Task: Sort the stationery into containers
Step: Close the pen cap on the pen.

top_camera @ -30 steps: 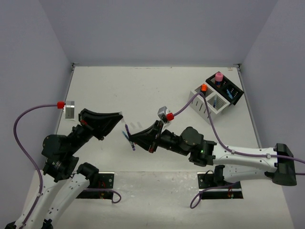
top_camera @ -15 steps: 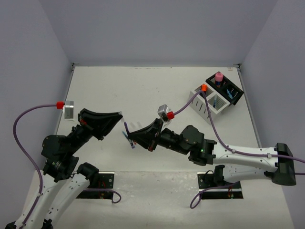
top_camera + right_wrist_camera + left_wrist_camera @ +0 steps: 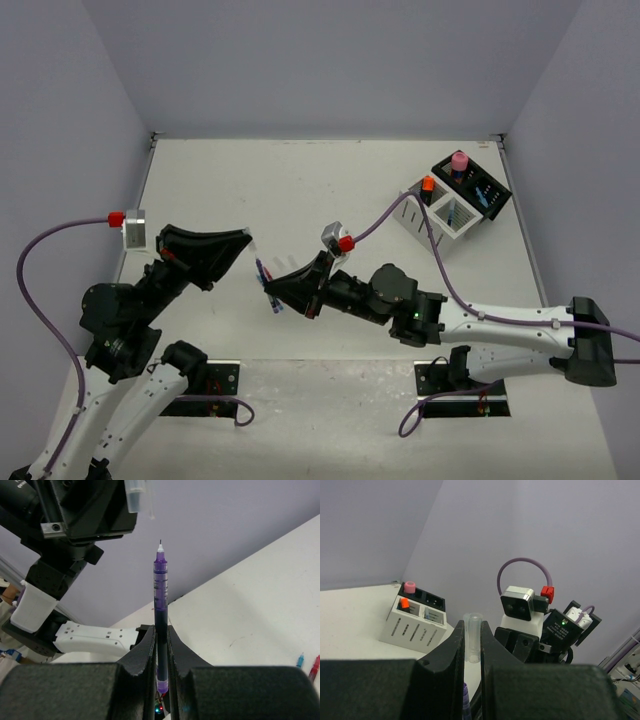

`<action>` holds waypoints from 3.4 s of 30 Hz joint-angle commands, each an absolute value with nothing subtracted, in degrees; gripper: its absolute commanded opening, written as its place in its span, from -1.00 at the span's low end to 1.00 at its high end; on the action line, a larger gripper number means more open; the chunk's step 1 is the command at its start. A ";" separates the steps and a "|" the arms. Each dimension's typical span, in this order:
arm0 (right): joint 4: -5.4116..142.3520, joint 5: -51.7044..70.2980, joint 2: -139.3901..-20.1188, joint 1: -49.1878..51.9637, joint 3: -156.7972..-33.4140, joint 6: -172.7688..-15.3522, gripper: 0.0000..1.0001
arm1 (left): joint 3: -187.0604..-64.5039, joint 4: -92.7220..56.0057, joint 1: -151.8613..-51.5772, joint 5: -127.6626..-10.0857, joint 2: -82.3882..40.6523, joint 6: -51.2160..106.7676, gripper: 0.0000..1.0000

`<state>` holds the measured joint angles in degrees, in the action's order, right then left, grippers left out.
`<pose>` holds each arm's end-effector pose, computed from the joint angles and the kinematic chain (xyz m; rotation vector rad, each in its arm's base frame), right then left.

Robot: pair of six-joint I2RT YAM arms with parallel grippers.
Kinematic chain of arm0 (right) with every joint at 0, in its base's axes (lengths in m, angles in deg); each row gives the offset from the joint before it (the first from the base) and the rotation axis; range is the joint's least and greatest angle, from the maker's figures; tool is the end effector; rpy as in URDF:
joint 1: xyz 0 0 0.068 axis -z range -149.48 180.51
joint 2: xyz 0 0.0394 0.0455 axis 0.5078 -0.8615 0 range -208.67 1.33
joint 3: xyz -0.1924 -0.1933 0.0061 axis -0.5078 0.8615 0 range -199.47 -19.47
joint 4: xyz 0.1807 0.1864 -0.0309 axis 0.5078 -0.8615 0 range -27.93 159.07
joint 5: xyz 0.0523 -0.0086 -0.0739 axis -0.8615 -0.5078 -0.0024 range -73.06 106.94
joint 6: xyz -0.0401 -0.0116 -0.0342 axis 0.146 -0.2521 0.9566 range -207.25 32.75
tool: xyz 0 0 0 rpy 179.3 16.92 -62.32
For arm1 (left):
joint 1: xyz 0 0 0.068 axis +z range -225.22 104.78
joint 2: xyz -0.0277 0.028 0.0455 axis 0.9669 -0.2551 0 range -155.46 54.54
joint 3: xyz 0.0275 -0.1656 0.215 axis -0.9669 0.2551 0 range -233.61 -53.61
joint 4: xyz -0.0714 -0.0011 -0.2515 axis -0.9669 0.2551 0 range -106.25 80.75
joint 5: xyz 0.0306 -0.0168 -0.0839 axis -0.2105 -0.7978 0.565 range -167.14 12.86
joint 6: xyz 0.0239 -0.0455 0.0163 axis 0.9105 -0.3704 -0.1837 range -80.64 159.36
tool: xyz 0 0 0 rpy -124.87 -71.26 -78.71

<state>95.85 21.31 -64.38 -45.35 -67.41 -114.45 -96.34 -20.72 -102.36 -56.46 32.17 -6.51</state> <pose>0.0689 0.2623 0.3536 -0.5847 1.4639 1.4066 0.0674 -0.0487 0.4005 0.1455 1.2643 -1.3185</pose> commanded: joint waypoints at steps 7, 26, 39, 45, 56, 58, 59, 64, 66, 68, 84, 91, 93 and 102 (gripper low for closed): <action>96.84 25.20 -64.02 -45.95 -69.39 -113.92 -1.00 | -96.90 -21.22 -102.38 -56.22 32.43 -6.39 -1.00; 95.44 25.64 -64.59 -46.48 -72.20 -112.21 -1.00 | -96.68 -20.65 -102.38 -56.39 31.69 -5.38 -1.00; 95.35 25.50 -65.03 -46.55 -72.96 -111.68 -1.00 | -96.94 -19.79 -102.38 -56.73 31.69 -4.70 -1.00; 95.83 24.48 -65.03 -46.60 -72.62 -112.02 -1.00 | -96.80 -19.24 -102.41 -58.13 31.74 -4.10 -1.00; 96.67 24.25 -64.24 -46.83 -71.50 -111.94 -1.00 | -97.38 -20.30 -102.38 -58.39 31.15 -5.21 -1.00; 96.66 24.86 -64.15 -46.83 -71.60 -111.59 -1.00 | -97.11 -20.48 -102.38 -57.53 30.81 -5.73 -1.00; 96.56 25.21 -64.07 -46.91 -72.03 -111.50 -1.00 | -96.67 -20.57 -102.29 -57.36 30.81 -5.83 -1.00; 95.06 26.82 -64.56 -46.83 -72.99 -110.72 -1.00 | -95.34 -21.46 -102.38 -56.81 31.77 -6.72 -1.00; 94.12 27.38 -64.61 -46.83 -73.52 -110.40 -1.00 | -95.27 -21.53 -102.38 -56.48 31.72 -6.84 -1.00; 94.29 27.48 -64.42 -46.74 -73.35 -110.19 -1.00 | -95.36 -21.53 -102.38 -55.96 31.51 -6.96 -1.00; 94.63 28.04 -64.57 -46.74 -72.47 -109.91 -1.00 | -96.87 -20.86 -102.38 -57.15 32.13 -6.44 -1.00; 95.43 27.08 -63.28 -46.74 -70.37 -111.14 -1.00 | -98.26 -19.24 -102.38 -57.97 32.21 -5.38 -1.00; 95.37 26.55 -62.95 -46.73 -70.43 -111.25 -1.00 | -98.19 -19.32 -102.38 -57.89 32.14 -5.54 -1.00; 95.62 26.87 -62.83 -46.74 -69.65 -111.34 -1.00 | -98.35 -19.33 -102.45 -57.81 32.13 -5.65 -1.00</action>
<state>93.16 25.41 -63.85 -46.47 -70.23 -110.97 -96.29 -18.69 -102.36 -58.07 31.84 -6.47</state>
